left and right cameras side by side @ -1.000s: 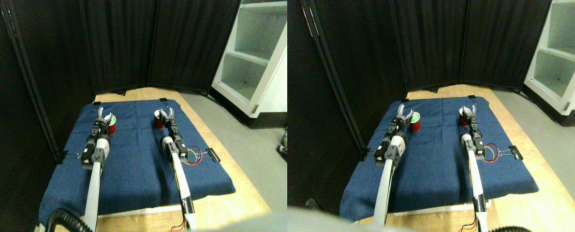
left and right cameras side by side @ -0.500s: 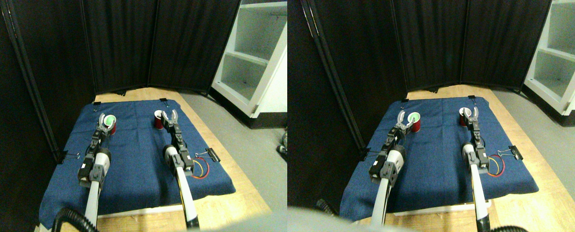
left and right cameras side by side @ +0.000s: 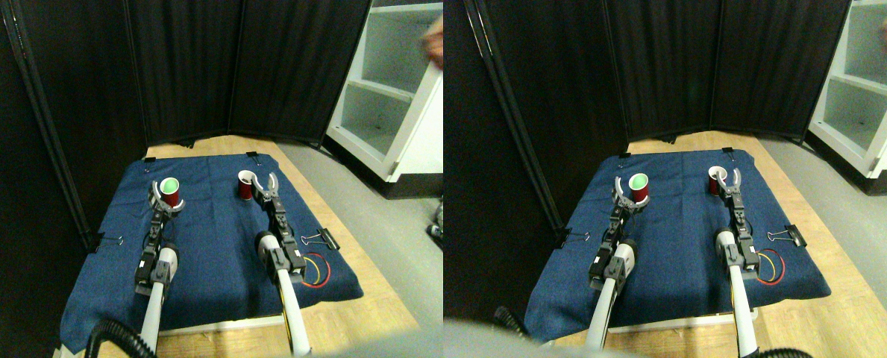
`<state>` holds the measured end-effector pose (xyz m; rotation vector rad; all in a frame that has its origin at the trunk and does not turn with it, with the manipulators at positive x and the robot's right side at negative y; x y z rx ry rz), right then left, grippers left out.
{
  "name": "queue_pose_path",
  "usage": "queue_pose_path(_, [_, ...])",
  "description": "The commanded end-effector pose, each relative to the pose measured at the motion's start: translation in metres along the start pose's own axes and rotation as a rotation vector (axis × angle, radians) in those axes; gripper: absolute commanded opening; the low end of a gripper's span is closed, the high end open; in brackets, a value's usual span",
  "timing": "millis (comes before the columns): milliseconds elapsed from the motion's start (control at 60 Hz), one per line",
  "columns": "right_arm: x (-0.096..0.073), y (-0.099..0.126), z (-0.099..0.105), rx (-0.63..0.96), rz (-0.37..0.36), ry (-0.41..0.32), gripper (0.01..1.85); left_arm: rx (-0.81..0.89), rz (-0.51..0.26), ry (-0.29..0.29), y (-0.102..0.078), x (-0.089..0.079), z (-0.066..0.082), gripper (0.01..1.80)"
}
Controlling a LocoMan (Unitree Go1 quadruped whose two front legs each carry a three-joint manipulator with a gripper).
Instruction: Pour (bimanual)
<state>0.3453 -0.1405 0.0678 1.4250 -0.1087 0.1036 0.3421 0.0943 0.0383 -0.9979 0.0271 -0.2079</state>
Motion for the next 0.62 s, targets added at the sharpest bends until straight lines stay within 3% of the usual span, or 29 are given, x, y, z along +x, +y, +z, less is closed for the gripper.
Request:
queue_pose_path(17, [-0.0012,0.0097,0.0019,0.017,0.048,-0.002,0.33,0.021,-0.043,0.007,-0.0071,0.0024,0.0006,0.81])
queue_pose_path(350, [-0.0031,0.0084,0.0004,0.051,0.031,-0.006,0.33,0.025,-0.057,0.015,-0.0100,-0.0011,0.0018,0.79])
queue_pose_path(367, [-0.0041,0.0085,0.0002,0.062,0.024,-0.009,0.33,0.048,-0.057,0.033,-0.0093,-0.0018,0.0024,0.87])
queue_pose_path(483, [-0.0055,0.0083,0.0000,0.076,0.030,0.012,0.33,0.046,-0.059,0.036,-0.0093,-0.0039,0.0034,0.95])
queue_pose_path(617, [-0.0081,0.0089,-0.0005,0.076,0.029,0.004,0.33,0.013,-0.069,0.014,-0.0135,-0.0071,0.0042,0.81])
